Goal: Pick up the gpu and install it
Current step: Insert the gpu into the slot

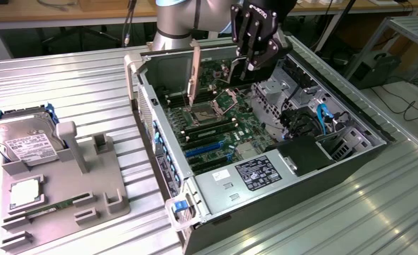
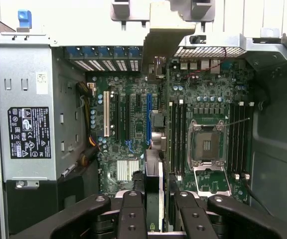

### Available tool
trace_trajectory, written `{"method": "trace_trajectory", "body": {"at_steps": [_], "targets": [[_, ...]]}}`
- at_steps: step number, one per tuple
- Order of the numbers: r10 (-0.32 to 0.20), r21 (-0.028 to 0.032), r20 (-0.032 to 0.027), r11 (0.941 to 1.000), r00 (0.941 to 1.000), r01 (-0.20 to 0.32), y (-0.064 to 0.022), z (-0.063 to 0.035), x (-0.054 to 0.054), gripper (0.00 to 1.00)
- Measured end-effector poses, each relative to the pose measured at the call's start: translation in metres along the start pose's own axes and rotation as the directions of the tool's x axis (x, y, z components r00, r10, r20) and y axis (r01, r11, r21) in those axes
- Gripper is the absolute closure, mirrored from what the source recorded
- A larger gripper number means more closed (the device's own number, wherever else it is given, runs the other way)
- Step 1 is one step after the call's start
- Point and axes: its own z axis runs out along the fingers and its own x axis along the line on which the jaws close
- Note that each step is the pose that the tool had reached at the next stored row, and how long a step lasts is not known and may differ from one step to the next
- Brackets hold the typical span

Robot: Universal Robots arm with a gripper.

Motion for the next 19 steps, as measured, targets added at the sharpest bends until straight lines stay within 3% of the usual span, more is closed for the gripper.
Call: {"method": "trace_trajectory", "body": {"at_steps": [19], "targets": [[-0.02,0.0005,0.0,0.9998,0.9998,0.02,0.0,0.009,0.0003,0.73]]}}
